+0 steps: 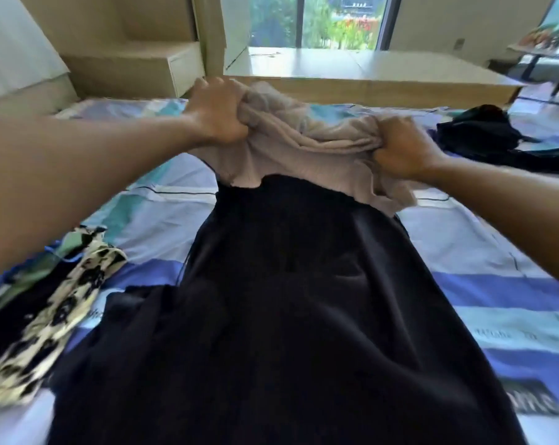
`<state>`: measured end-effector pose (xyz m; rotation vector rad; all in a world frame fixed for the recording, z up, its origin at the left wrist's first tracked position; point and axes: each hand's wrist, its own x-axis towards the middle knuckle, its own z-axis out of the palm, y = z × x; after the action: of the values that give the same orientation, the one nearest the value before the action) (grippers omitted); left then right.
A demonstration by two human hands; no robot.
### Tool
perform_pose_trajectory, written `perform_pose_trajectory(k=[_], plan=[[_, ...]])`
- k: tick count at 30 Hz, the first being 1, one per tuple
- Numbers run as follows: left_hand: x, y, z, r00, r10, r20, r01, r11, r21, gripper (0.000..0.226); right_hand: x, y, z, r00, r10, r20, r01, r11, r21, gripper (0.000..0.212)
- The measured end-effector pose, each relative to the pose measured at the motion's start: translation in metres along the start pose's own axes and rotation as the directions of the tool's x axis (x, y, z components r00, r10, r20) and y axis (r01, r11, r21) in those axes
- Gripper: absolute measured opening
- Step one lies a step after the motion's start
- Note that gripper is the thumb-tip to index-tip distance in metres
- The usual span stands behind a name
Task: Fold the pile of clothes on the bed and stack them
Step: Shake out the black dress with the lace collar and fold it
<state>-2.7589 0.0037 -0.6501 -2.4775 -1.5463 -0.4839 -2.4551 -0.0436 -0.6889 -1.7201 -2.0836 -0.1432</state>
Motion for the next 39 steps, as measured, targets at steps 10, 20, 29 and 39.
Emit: perform_pose_trajectory(k=[10, 20, 29, 39], plan=[[-0.241, 0.031, 0.042, 0.863, 0.408, 0.298, -0.387, 0.913, -0.131, 0.021, -0.21, -0.026, 0.017, 0.904, -0.196, 0.381, 0.075, 0.948, 0.31, 0.037], [-0.275, 0.052, -0.04, 0.54, 0.366, 0.758, -0.206, 0.93, -0.303, 0.034, -0.262, -0.006, -0.044, 0.391, -0.294, 0.872, -0.472, 0.75, 0.464, 0.061], [-0.21, 0.042, -0.011, 0.897, -0.055, 0.438, 0.258, 0.871, -0.418, 0.018, -0.221, 0.029, 0.009, 0.726, 0.497, 0.475, -0.685, 0.583, 0.437, 0.055], [-0.142, -0.003, 0.105, 0.426, -0.383, 0.82, 0.837, 0.511, -0.195, 0.099, -0.145, 0.023, 0.069, 0.581, 0.594, 0.557, -0.808, 0.335, 0.485, 0.069]])
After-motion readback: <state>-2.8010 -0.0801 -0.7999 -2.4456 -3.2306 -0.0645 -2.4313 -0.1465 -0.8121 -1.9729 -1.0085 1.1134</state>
